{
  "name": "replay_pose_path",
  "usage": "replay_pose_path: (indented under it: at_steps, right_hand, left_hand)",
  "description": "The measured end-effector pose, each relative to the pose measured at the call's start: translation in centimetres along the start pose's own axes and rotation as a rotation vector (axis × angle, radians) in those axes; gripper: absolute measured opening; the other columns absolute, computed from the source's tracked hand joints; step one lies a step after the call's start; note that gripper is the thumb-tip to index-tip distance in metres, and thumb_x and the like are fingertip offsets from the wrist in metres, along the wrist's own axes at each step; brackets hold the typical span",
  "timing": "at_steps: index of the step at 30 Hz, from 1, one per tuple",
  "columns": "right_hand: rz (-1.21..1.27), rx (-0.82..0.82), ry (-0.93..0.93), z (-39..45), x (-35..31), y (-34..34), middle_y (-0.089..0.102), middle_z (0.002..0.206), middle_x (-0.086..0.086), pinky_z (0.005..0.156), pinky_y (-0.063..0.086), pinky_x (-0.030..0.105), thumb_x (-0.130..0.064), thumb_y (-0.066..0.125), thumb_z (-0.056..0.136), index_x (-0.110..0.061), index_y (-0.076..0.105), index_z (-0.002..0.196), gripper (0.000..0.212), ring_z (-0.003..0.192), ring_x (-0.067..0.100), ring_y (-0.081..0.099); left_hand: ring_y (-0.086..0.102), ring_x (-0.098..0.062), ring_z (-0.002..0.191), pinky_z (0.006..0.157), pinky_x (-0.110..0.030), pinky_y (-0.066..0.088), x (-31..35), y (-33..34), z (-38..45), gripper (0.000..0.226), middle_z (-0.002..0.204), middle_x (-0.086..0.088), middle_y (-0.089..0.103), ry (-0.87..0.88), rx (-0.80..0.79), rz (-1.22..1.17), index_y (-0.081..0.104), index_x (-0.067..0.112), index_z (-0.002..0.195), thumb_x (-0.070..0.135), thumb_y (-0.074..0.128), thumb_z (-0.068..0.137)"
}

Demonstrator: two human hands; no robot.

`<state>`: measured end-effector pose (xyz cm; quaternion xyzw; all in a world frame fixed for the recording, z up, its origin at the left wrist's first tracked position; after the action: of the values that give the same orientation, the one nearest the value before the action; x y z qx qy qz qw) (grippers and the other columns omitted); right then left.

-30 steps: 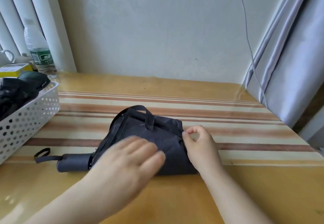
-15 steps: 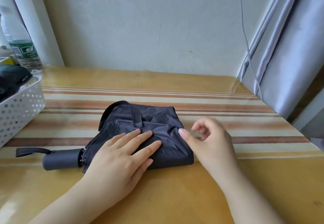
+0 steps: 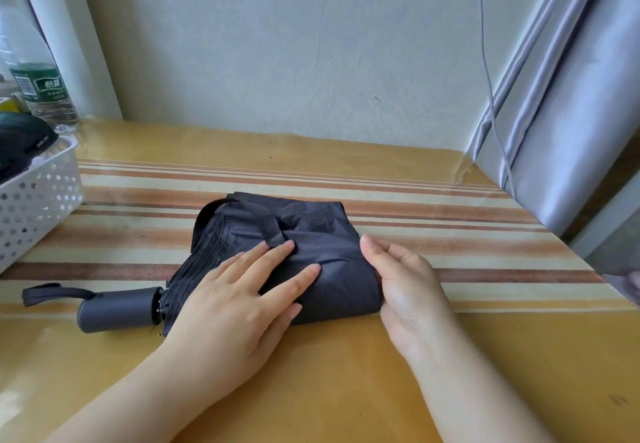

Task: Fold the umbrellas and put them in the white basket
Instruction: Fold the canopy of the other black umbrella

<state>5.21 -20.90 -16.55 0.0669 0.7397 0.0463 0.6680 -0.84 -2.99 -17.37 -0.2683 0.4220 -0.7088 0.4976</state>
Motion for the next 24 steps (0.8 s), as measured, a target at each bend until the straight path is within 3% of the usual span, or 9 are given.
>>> replay_pose_path:
  at_steps: [2, 5, 8, 11, 14, 17, 19, 21, 24]
  right_hand:
    - [0.153, 0.075, 0.111, 0.3, -0.1, -0.6, 0.071, 0.078, 0.005, 0.081, 0.052, 0.037, -0.025, 0.071, 0.08, -0.014, 0.068, 0.076, 0.012, 0.084, 0.02, 0.065]
    - [0.003, 0.25, -0.109, 0.5, -2.1, -3.0, 0.058, 0.07, -0.014, 0.071, 0.041, 0.021, -0.033, 0.065, 0.086, -0.021, 0.064, 0.08, 0.014, 0.071, 0.003, 0.051]
    - [-0.4, 0.055, -0.386, 0.0, -3.1, -3.3, 0.062, 0.074, -0.015, 0.071, 0.043, 0.017, -0.05, 0.06, 0.084, -0.026, 0.064, 0.083, 0.025, 0.071, -0.002, 0.053]
    - [-0.753, -0.175, -0.438, 0.0, -2.1, -1.4, 0.058, 0.094, -0.016, 0.075, 0.037, 0.005, -0.049, 0.062, 0.086, -0.036, 0.061, 0.086, 0.013, 0.088, -0.005, 0.051]
    - [-0.766, -0.128, -0.344, 0.5, -1.4, -0.5, 0.061, 0.096, -0.011, 0.075, 0.04, 0.012, -0.043, 0.06, 0.089, -0.031, 0.061, 0.084, 0.013, 0.089, 0.001, 0.055]
    - [-0.358, -0.032, -0.089, 0.8, -0.9, -0.1, 0.071, 0.087, 0.002, 0.081, 0.05, 0.037, -0.042, 0.059, 0.091, -0.015, 0.068, 0.081, 0.03, 0.088, 0.018, 0.064]
    - [-0.231, 0.137, -0.038, 0.9, -1.8, -1.0, 0.069, 0.085, -0.001, 0.084, 0.049, 0.038, -0.042, 0.057, 0.092, -0.018, 0.066, 0.078, 0.029, 0.087, 0.013, 0.062]
    - [-0.357, 0.243, -0.136, 0.8, -3.5, -2.7, 0.064, 0.084, -0.01, 0.081, 0.043, 0.031, -0.043, 0.055, 0.093, -0.023, 0.064, 0.078, 0.027, 0.084, 0.004, 0.056]
    - [-0.722, 0.047, -0.214, 0.4, -5.3, -3.2, 0.065, 0.082, -0.015, 0.068, 0.043, 0.023, -0.045, 0.054, 0.093, -0.026, 0.068, 0.081, 0.026, 0.081, 0.001, 0.058]
  left_hand:
    - [0.06, -0.037, 0.116, 0.093, -0.044, 0.049, 0.1, 0.0, 0.0, 0.043, 0.133, -0.012, 0.058, -0.006, -0.007, 0.022, 0.06, 0.03, 0.129, 0.04, 0.035, 0.095]
    - [0.059, -0.038, 0.116, 0.094, -0.047, 0.048, 0.3, 0.1, -0.1, 0.043, 0.133, -0.013, 0.058, 0.006, -0.02, 0.047, 0.06, 0.03, 0.128, 0.041, 0.035, 0.095]
    - [0.06, -0.039, 0.115, 0.094, -0.048, 0.048, 0.3, 0.1, -0.2, 0.043, 0.132, -0.014, 0.058, 0.016, -0.018, 0.055, 0.06, 0.029, 0.128, 0.041, 0.035, 0.095]
    - [0.059, -0.04, 0.115, 0.094, -0.05, 0.048, 0.4, 0.1, -0.2, 0.043, 0.132, -0.016, 0.058, 0.025, -0.002, 0.05, 0.06, 0.027, 0.128, 0.039, 0.036, 0.095]
    - [0.057, -0.041, 0.118, 0.095, -0.052, 0.047, 0.5, 0.2, -0.2, 0.044, 0.135, -0.017, 0.056, 0.022, 0.001, 0.067, 0.051, 0.027, 0.133, 0.039, 0.035, 0.095]
    - [0.054, -0.043, 0.121, 0.097, -0.053, 0.045, 0.5, 0.4, -0.2, 0.049, 0.14, -0.016, 0.052, -0.008, -0.024, 0.09, 0.045, 0.025, 0.139, 0.04, 0.032, 0.095]
    - [0.053, -0.045, 0.121, 0.096, -0.054, 0.046, 0.6, 0.4, -0.2, 0.05, 0.139, -0.018, 0.051, -0.015, -0.037, 0.092, 0.047, 0.024, 0.139, 0.041, 0.032, 0.094]
    - [0.053, -0.046, 0.121, 0.096, -0.054, 0.046, 0.6, 0.4, -0.4, 0.05, 0.139, -0.019, 0.051, -0.015, -0.045, 0.095, 0.048, 0.024, 0.139, 0.041, 0.031, 0.095]
    - [0.052, -0.046, 0.122, 0.098, -0.053, 0.041, 0.5, 0.6, -0.5, 0.05, 0.14, -0.019, 0.05, -0.019, -0.054, 0.103, 0.046, 0.024, 0.14, 0.042, 0.025, 0.098]
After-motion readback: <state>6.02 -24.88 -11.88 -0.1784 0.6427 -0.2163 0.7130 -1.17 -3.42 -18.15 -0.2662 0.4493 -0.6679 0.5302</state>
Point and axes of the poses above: each hand's wrist, its own z-axis towards the middle knuckle, its own y-axis out of the palm, x = y × z, the point moved 3 cm from there along z, towards the middle knuckle
